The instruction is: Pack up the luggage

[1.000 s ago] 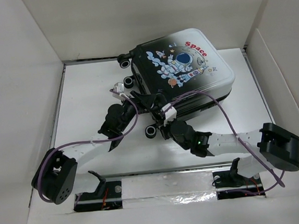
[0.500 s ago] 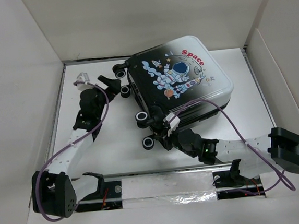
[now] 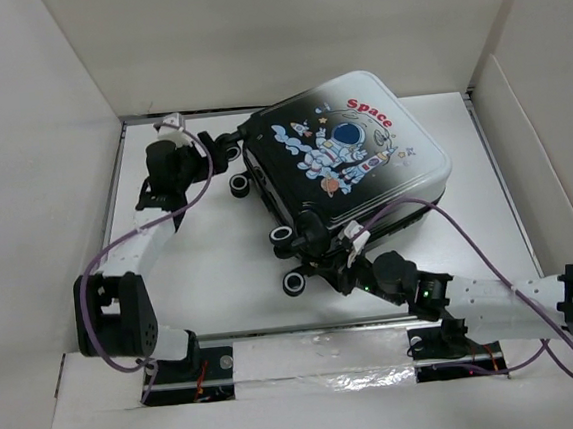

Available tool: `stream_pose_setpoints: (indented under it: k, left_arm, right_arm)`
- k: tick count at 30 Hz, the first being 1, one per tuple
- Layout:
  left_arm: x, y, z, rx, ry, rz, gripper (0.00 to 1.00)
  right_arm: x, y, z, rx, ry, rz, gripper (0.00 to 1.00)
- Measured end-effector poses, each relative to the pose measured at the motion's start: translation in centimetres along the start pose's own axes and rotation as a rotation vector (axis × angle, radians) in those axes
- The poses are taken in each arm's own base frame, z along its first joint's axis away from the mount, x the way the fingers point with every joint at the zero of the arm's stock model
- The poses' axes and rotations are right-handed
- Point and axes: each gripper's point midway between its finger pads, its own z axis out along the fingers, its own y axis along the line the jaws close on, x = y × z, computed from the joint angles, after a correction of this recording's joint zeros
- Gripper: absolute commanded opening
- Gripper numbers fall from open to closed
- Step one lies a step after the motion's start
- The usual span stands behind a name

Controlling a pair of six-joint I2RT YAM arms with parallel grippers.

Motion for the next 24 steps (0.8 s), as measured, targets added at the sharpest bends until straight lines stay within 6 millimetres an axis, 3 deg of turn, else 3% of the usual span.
stream_pose_setpoints:
  k: [4, 14, 24]
  left_arm:
    - [-1.3, -0.3, 2.0, 0.025, 0.07, 0.201, 0.83]
    - [-2.4, -2.1, 3.1, 0.096, 0.158, 0.477, 0.87]
    - [0.2, -2.4, 4.9, 0.19, 0.3, 0.523, 0.77]
  right_arm:
    - [0.2, -0.2, -0.9, -0.013, -0.002, 0.004, 0.0]
    - [0.2, -0.2, -1.3, -0.026, 0.0, 0.006, 0.0]
    - [0.3, -0.3, -1.3, -0.035, 0.001, 0.01, 0.0]
